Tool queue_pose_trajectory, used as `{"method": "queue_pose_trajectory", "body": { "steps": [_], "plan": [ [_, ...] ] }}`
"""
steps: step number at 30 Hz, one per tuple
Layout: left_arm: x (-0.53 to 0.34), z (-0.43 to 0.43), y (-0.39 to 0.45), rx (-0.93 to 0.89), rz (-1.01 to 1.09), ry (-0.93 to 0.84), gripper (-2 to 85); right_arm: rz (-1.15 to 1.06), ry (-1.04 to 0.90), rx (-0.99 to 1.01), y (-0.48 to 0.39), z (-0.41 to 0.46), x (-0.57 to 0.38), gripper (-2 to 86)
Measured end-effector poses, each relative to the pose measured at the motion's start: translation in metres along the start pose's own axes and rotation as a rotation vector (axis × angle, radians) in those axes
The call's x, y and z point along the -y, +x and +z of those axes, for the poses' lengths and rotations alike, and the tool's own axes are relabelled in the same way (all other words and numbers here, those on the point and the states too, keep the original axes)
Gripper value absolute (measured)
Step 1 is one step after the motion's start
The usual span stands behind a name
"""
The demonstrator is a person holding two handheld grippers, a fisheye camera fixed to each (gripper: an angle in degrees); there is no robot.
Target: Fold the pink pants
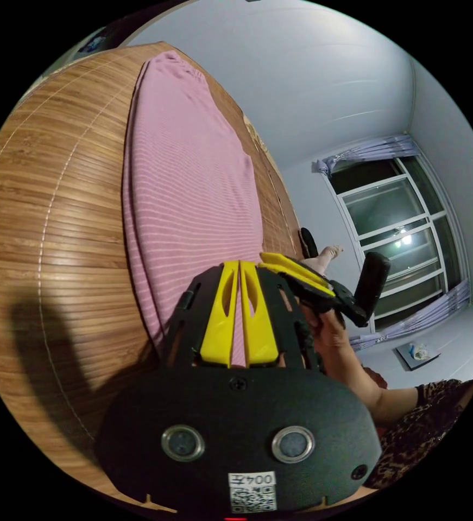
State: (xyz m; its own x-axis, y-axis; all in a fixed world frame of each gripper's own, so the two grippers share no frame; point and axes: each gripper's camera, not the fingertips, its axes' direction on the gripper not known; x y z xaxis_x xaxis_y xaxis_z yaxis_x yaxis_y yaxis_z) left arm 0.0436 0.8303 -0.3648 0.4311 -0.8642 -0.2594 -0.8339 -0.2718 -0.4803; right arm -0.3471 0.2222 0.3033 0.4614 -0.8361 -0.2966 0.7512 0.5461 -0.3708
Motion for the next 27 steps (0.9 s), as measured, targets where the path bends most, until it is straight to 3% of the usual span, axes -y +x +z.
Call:
{"method": "queue_pose_trajectory", "body": {
  "steps": [5, 9, 13, 16, 20, 24, 27],
  "plan": [
    [0.002, 0.003, 0.031, 0.048, 0.086, -0.030, 6.5, -0.013, 0.027, -0.001, -0.018, 0.005, -0.003, 8.3],
    [0.031, -0.009, 0.069, 0.294, 0.274, 0.019, 7.1, 0.006, 0.036, 0.014, -0.029, 0.006, -0.005, 8.1],
    [0.055, 0.022, 0.059, 0.521, 0.316, -0.126, 5.0, -0.003, 0.032, -0.009, -0.044, 0.008, -0.006, 7.9],
    [0.048, 0.033, 0.066, 0.588, 0.366, -0.117, 2.5, -0.011, 0.025, -0.032, -0.054, 0.009, -0.007, 8.0],
    [0.048, 0.038, 0.063, 0.565, 0.350, -0.120, 1.3, -0.011, 0.022, -0.048, -0.063, 0.010, -0.009, 8.1],
    [0.062, 0.024, 0.039, 0.369, 0.223, -0.138, 0.7, 0.068, 0.069, 0.039, -0.055, 0.000, -0.017, 8.8],
    [0.048, 0.007, 0.060, 0.440, 0.259, -0.107, 0.5, 0.136, 0.115, 0.110, -0.049, -0.025, -0.035, 9.6]
  ]
}}
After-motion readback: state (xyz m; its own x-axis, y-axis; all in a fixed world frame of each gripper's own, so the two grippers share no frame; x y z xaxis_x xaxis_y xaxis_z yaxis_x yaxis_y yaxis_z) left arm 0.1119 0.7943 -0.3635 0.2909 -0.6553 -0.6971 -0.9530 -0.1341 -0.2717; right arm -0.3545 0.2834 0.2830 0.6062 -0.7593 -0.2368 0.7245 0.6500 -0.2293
